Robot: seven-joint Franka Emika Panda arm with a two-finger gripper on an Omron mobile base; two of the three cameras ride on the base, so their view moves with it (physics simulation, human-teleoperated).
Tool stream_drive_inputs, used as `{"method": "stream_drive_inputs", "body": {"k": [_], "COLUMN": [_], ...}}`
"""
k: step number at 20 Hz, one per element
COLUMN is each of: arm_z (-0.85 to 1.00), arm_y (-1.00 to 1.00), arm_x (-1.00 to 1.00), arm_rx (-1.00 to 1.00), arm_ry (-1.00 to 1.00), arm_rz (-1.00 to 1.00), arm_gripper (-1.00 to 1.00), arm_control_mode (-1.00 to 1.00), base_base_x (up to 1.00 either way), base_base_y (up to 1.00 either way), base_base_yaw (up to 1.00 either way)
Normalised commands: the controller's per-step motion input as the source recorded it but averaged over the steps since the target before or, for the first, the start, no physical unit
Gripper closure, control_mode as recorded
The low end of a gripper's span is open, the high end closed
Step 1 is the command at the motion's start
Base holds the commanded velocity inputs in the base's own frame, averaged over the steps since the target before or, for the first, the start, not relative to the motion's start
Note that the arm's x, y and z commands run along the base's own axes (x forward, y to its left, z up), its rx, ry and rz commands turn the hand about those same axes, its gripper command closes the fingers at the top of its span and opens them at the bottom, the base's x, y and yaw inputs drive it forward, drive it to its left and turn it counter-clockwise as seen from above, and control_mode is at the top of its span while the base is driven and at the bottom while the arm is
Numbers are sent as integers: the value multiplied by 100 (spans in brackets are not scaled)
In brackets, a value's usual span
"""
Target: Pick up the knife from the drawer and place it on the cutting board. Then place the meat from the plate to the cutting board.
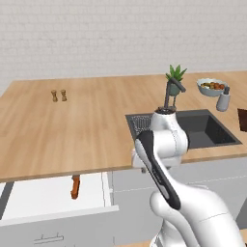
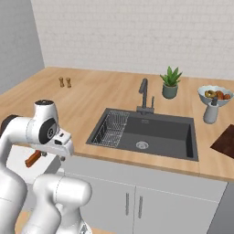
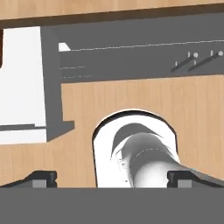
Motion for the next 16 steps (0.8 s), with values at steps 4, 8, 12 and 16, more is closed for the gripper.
{"method": "stream_drive_inputs", "body": {"k": [4,8,12,16], "arm_z": [-26,-3,0,0], "arm_y": [100,100,90,31], "arm_x": [-1,5,0,0], "arm_rx": [0,0,0,0], "arm_ry": [-3,2,16,19], "arm_rz": [-3,0,7,18], "arm_gripper": [-100,-100,-100,-100], "arm_control_mode": [-100,-100,-100,-100], "base_base_x": [0,0,0,0], "base_base_y": [0,0,0,0], "base_base_yaw": [0,0,0,0]}}
